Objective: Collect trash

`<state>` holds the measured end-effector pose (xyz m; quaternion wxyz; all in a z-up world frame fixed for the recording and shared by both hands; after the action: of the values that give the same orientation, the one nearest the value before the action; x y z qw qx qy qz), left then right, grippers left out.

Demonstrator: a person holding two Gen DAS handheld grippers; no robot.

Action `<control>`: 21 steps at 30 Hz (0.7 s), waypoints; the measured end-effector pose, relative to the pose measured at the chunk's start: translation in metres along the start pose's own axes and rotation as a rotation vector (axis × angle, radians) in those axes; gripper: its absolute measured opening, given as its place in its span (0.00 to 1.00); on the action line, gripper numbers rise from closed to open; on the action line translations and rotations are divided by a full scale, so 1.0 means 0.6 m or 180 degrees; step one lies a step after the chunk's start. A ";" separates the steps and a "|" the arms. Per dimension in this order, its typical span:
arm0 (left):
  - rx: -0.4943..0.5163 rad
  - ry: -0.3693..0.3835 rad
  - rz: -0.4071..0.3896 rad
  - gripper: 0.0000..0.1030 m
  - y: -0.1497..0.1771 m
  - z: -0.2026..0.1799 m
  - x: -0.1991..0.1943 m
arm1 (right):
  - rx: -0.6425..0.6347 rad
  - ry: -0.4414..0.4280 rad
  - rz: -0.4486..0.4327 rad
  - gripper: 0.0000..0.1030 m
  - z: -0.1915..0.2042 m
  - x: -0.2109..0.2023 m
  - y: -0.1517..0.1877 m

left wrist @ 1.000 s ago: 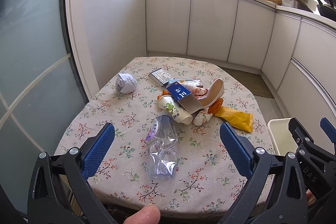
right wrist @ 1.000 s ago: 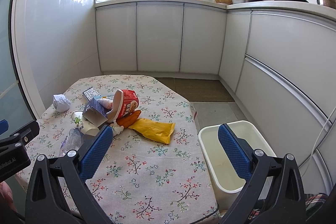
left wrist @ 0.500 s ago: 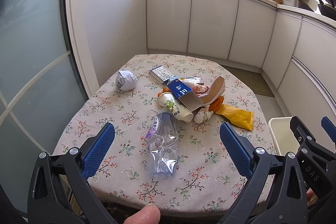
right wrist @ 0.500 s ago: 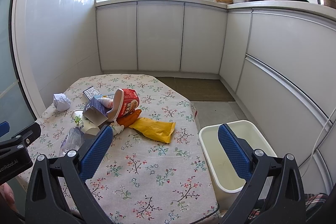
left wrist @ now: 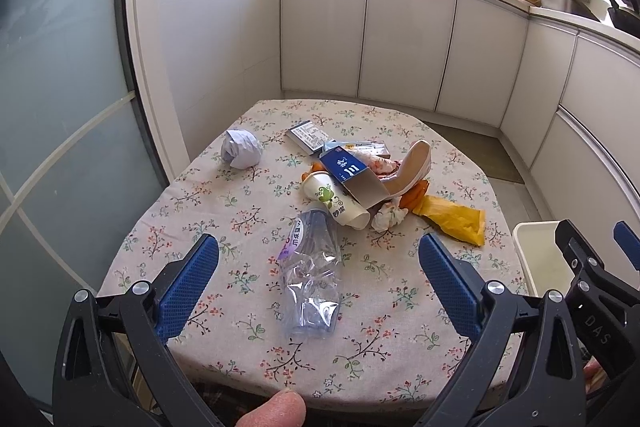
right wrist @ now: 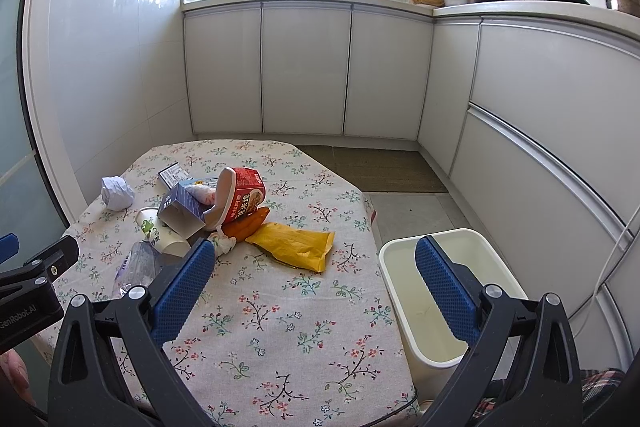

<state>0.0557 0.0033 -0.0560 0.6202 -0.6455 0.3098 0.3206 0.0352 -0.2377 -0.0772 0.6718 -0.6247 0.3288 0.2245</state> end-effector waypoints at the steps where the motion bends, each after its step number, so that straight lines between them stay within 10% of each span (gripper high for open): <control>1: 0.0000 -0.0001 0.0002 0.93 0.001 0.000 0.000 | 0.0001 -0.0001 -0.0001 0.95 0.000 0.000 0.000; 21: -0.0082 0.0035 0.0160 0.93 -0.003 0.008 0.032 | 0.0011 -0.0023 0.0249 0.95 0.002 0.026 -0.004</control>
<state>0.0689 0.0082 -0.0704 0.6018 -0.6471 0.3252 0.3365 0.0479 -0.2386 -0.0869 0.6647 -0.6093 0.3510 0.2523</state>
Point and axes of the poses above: each gripper's, at about its wrist camera, not at the fingertips, and x roughly the way its jaws point, z to its left, y to its underside, the point moved 7 cm from there along x, roughly the way its jaws point, and after that the axes turned 15 degrees about z, right-handed, at the moved point
